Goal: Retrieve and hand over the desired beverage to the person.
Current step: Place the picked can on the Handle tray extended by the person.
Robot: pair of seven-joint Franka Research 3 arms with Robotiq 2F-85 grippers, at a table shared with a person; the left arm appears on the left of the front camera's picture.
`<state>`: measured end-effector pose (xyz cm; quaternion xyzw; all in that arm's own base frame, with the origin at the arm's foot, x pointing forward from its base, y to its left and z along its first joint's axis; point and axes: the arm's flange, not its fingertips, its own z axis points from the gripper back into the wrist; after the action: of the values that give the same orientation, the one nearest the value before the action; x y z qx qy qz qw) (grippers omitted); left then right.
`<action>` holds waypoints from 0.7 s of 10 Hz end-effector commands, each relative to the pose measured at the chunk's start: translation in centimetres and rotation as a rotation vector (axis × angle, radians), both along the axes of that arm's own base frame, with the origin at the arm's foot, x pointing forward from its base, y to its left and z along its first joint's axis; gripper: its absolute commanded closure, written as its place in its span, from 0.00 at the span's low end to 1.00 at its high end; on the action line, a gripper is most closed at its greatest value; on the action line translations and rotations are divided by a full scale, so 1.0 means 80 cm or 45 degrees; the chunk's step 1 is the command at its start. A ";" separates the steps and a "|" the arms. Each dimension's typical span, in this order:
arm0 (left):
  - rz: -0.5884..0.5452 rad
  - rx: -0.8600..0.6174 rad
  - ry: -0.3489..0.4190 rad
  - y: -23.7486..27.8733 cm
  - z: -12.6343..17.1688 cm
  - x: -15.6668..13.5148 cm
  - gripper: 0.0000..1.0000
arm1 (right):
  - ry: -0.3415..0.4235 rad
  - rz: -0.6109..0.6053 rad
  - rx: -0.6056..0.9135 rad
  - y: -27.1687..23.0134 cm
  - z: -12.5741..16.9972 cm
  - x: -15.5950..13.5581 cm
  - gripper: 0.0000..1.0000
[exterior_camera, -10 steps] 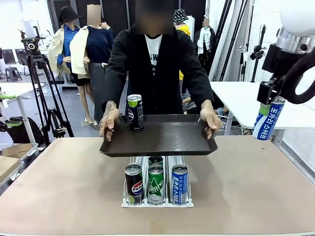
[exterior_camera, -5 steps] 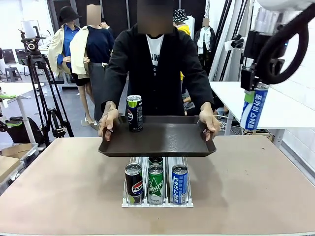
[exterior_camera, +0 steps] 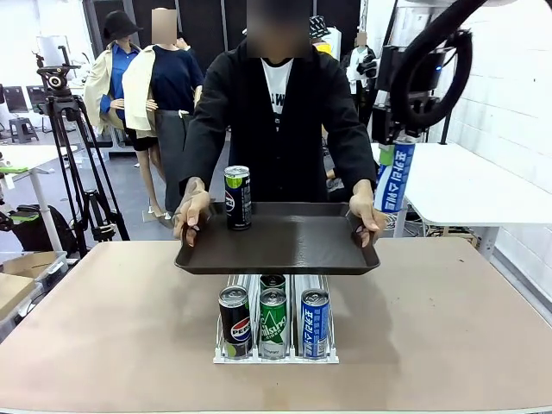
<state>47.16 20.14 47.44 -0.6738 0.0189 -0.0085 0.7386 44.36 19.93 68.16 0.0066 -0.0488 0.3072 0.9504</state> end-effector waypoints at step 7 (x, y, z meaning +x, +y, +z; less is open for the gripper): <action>0.009 0.010 -0.002 0.001 0.001 -0.001 0.00 | 0.020 0.148 0.067 0.085 -0.004 0.112 1.00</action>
<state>47.16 20.14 47.44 -0.6738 0.0190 -0.0085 0.7386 52.13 25.98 66.49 0.0382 -0.0473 0.3489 0.9352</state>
